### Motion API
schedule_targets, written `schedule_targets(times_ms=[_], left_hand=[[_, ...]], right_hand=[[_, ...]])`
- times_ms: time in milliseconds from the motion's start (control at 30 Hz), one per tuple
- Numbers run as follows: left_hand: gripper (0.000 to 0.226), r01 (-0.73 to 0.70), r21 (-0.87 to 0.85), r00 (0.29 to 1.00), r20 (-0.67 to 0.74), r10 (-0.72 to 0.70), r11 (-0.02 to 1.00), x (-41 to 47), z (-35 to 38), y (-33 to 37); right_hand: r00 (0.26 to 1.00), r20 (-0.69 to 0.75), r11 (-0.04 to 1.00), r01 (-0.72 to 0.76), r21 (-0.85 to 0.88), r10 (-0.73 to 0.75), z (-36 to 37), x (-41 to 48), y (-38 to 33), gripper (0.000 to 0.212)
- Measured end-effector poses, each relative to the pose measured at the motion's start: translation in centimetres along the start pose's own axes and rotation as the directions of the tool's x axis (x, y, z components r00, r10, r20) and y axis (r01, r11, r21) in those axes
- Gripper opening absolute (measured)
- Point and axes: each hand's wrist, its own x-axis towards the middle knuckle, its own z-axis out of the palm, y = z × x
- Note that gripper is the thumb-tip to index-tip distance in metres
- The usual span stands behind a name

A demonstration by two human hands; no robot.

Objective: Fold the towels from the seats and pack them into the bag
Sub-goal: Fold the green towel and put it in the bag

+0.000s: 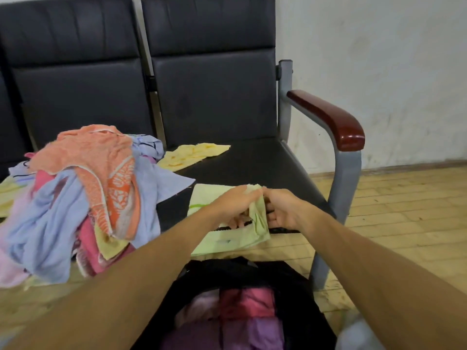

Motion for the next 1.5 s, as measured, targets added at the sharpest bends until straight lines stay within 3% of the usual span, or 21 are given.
schedule_targets(times_ms=[67, 167, 233, 300, 367, 433, 533, 667, 800, 967, 1067, 1200, 1367, 1500], left_hand=[[0.047, -0.033, -0.104, 0.999, -0.007, 0.032, 0.994, -1.0, -1.5, -1.1], [0.026, -0.193, -0.019, 0.932, -0.317, 0.177, 0.981, -2.5, -3.9, -4.9], [0.022, -0.179, 0.045, 0.871, -0.458, 0.179, 0.983, -3.0, -5.0, -7.9], [0.024, -0.114, 0.068, 0.867, -0.48, 0.133, 0.991, -3.3, -5.2, -10.7], [0.031, -0.075, -0.009, 0.884, -0.464, 0.062, 0.997, -3.6, -4.8, -12.1], [0.031, -0.076, -0.114, 0.901, -0.433, 0.019, 0.991, -3.9, -4.1, -12.5], [0.019, -0.071, -0.228, 0.915, -0.402, -0.028, 0.971, -3.6, -3.5, -12.4], [0.031, -0.018, -0.516, 0.946, -0.286, -0.152, 0.856, -3.4, -3.1, -12.8], [0.028, 0.052, -0.657, 0.953, -0.194, -0.235, 0.752, -3.9, -1.7, -13.3], [0.032, 0.17, -0.781, 0.97, 0.025, -0.242, 0.601, -6.3, -1.7, -12.5], [0.026, 0.222, -0.799, 0.966, 0.1, -0.24, 0.559, -7.9, -2.3, -13.0], [0.023, 0.173, -0.744, 0.981, 0.07, -0.182, 0.645, -9.7, -2.9, -13.5], [0.03, 0.086, -0.756, 0.994, 0.021, -0.107, 0.648, -11.6, -4.5, -13.6], [0.02, 0.002, -0.765, 0.996, -0.056, -0.07, 0.644, -12.7, -4.9, -13.1]], right_hand=[[1.0, 0.017, 1.0, -0.017, -0.011, 0.017, 0.2, 0.1, -0.1, 0.048], [1.0, 0.006, 0.996, -0.021, -0.083, 0.021, 0.8, 0.3, -0.2, 0.067], [1.0, -0.017, 0.987, 0.01, -0.16, -0.012, 1.2, 0.2, -0.1, 0.079], [0.997, -0.045, 0.97, 0.042, -0.24, -0.055, 1.8, -0.1, -0.2, 0.069], [0.993, -0.068, 0.957, 0.071, -0.281, -0.094, 2.2, 0.0, -0.1, 0.041], [0.987, -0.098, 0.946, 0.088, -0.313, -0.125, 2.4, 0.1, 0.0, 0.026], [0.992, -0.095, 0.972, 0.055, -0.229, -0.079, 2.4, 0.3, 0.2, 0.028], [0.997, -0.018, 0.993, -0.076, -0.09, 0.075, 2.4, -0.4, 0.9, 0.025], [0.989, 0.03, 0.982, -0.141, -0.128, 0.146, 2.2, -1.4, 1.6, 0.027], [0.97, 0.05, 0.962, -0.23, -0.15, 0.24, 2.0, -3.2, 2.6, 0.033], [0.96, 0.13, 0.969, -0.244, -0.046, 0.248, 2.1, -4.4, 4.2, 0.035], [0.953, 0.248, 0.974, -0.205, 0.097, 0.175, 3.1, -5.8, 5.4, 0.028], [0.951, 0.296, 0.989, -0.122, 0.084, 0.093, 3.0, -6.8, 4.6, 0.046], [0.961, 0.264, 0.988, -0.116, 0.098, 0.086, 2.9, -7.5, 5.0, 0.033]])
